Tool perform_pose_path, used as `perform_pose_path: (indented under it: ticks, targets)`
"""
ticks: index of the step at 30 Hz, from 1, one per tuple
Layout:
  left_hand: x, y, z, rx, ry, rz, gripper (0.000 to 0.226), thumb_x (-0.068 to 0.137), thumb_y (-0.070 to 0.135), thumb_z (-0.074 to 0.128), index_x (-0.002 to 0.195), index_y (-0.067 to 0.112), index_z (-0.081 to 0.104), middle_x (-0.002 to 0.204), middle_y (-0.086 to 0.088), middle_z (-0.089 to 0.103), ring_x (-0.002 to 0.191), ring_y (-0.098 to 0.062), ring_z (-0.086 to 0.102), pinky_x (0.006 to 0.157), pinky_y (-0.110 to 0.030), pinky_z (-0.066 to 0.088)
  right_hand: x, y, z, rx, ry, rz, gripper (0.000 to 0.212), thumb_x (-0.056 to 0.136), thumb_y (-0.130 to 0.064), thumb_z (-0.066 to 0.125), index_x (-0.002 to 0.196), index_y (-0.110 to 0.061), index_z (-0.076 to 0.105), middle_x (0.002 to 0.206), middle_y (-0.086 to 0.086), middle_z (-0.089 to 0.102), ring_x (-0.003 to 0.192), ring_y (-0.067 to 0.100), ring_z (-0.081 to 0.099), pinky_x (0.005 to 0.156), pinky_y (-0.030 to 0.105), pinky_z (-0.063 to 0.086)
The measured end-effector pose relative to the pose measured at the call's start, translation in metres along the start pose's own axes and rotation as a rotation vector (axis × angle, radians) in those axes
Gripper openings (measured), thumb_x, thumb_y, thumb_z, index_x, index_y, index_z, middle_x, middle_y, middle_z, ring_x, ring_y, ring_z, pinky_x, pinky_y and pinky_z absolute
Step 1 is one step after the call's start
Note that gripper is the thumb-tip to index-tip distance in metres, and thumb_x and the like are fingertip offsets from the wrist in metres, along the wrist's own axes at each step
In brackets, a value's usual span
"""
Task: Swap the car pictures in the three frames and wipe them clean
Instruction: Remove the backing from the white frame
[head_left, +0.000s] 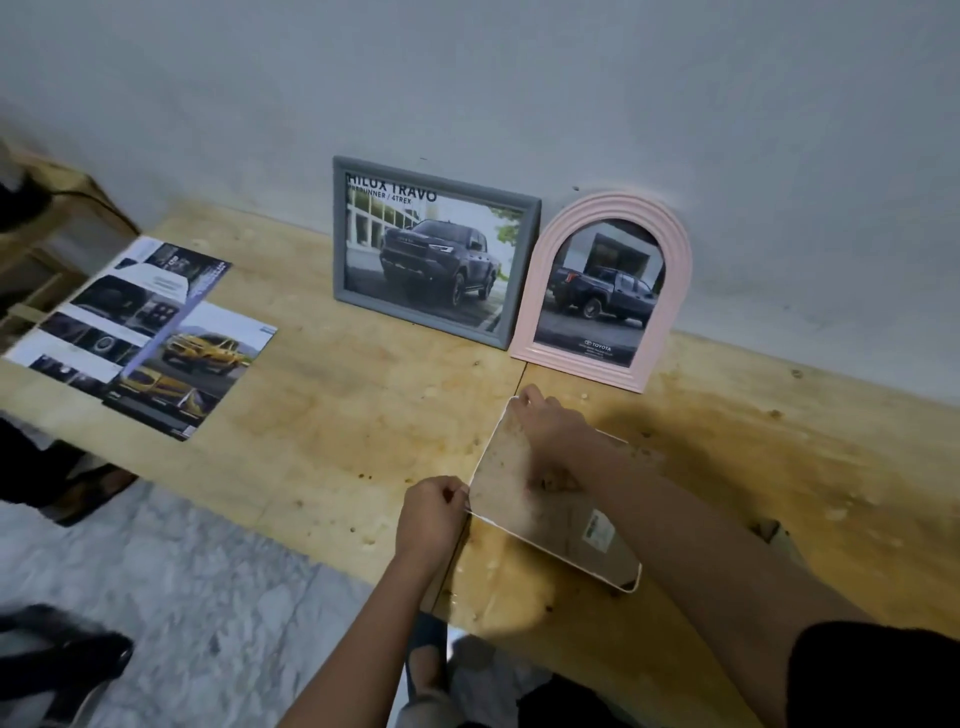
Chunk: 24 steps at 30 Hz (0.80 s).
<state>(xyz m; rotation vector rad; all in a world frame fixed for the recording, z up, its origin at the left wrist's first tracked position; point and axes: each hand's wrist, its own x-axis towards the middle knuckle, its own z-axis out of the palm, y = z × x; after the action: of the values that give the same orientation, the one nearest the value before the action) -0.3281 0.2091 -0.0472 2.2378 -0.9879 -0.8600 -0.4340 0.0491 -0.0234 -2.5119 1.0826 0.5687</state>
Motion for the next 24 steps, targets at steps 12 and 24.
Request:
perform_pose_path:
  ticks: [12, 24]
  targets:
    - [0.005, -0.002, 0.002, -0.092, -0.034, -0.095, 0.034, 0.088, 0.007, 0.053, 0.057, 0.014, 0.063, 0.065, -0.001, 0.067, 0.063, -0.015, 0.06, 0.058, -0.017, 0.041, 0.017, -0.011, -0.009, -0.116, 0.055, 0.01, 0.098, 0.052, -0.028, 0.089, 0.13, -0.017, 0.031, 0.131, 0.002, 0.032, 0.118, 0.024, 0.035, 0.09, 0.036, 0.046]
    - [0.01, -0.008, 0.002, -0.144, -0.045, -0.131, 0.034, 0.087, 0.009, 0.059, 0.055, 0.017, 0.063, 0.067, -0.002, 0.067, 0.067, -0.014, 0.06, 0.062, -0.017, 0.043, 0.021, -0.008, -0.01, -0.143, 0.108, -0.014, 0.057, 0.076, -0.019, 0.072, 0.12, -0.019, 0.036, 0.118, 0.001, 0.051, 0.108, 0.02, 0.046, 0.089, 0.033, 0.034]
